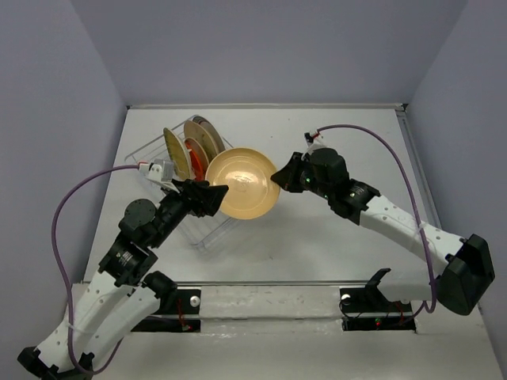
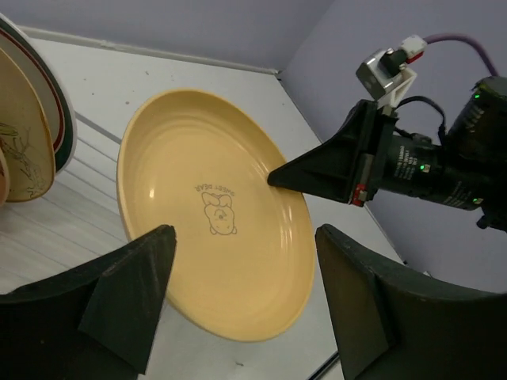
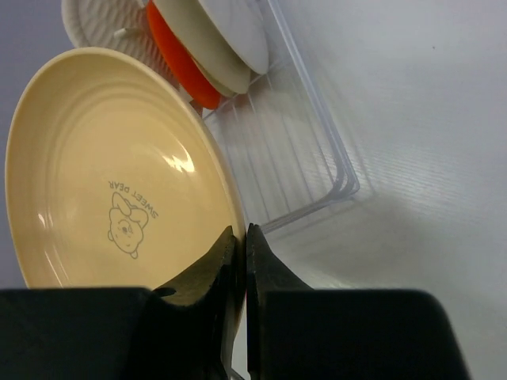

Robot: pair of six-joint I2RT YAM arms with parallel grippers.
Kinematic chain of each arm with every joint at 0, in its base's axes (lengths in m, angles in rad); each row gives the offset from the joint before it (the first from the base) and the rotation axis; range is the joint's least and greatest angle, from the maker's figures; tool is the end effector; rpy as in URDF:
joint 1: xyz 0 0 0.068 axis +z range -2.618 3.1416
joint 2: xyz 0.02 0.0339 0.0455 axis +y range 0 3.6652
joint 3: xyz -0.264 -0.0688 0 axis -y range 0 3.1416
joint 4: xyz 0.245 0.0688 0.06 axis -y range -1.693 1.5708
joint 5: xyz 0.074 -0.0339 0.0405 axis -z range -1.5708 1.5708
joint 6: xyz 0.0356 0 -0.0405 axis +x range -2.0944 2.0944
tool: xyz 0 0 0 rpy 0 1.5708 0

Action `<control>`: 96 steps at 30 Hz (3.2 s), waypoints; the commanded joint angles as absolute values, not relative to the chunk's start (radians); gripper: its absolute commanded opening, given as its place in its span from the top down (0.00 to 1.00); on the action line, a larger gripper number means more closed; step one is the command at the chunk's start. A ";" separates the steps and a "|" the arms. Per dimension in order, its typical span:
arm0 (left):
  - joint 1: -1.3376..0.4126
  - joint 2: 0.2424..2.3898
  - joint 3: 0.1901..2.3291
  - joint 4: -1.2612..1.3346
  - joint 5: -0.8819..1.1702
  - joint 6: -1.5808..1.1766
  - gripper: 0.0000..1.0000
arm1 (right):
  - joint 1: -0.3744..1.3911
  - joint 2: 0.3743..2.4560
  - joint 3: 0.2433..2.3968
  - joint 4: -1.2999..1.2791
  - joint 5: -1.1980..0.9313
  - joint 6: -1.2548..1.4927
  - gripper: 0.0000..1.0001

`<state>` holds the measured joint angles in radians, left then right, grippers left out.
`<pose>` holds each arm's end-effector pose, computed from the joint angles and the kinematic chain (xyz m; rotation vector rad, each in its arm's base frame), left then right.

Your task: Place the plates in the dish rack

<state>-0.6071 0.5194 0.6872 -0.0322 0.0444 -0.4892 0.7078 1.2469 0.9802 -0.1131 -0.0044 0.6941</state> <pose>0.1066 -0.0760 0.3594 0.1267 1.4975 -0.9254 0.2202 0.1886 0.3164 -0.0172 2.0679 0.9071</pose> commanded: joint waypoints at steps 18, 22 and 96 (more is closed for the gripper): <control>-0.601 0.497 0.718 -0.169 -0.181 -0.411 0.11 | 0.801 1.215 1.083 0.020 0.095 0.618 0.93; -0.603 0.515 0.700 -0.128 -0.129 -0.413 0.25 | 0.831 1.230 1.100 0.041 0.060 0.601 0.93; -0.563 0.095 0.664 0.046 -0.534 -0.198 0.01 | 1.209 2.559 2.405 -0.012 0.911 0.143 0.93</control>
<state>-0.5674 0.0708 0.6678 -0.0177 -0.5343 -0.1925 1.1748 2.5618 2.4344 -0.0788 0.8795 0.1677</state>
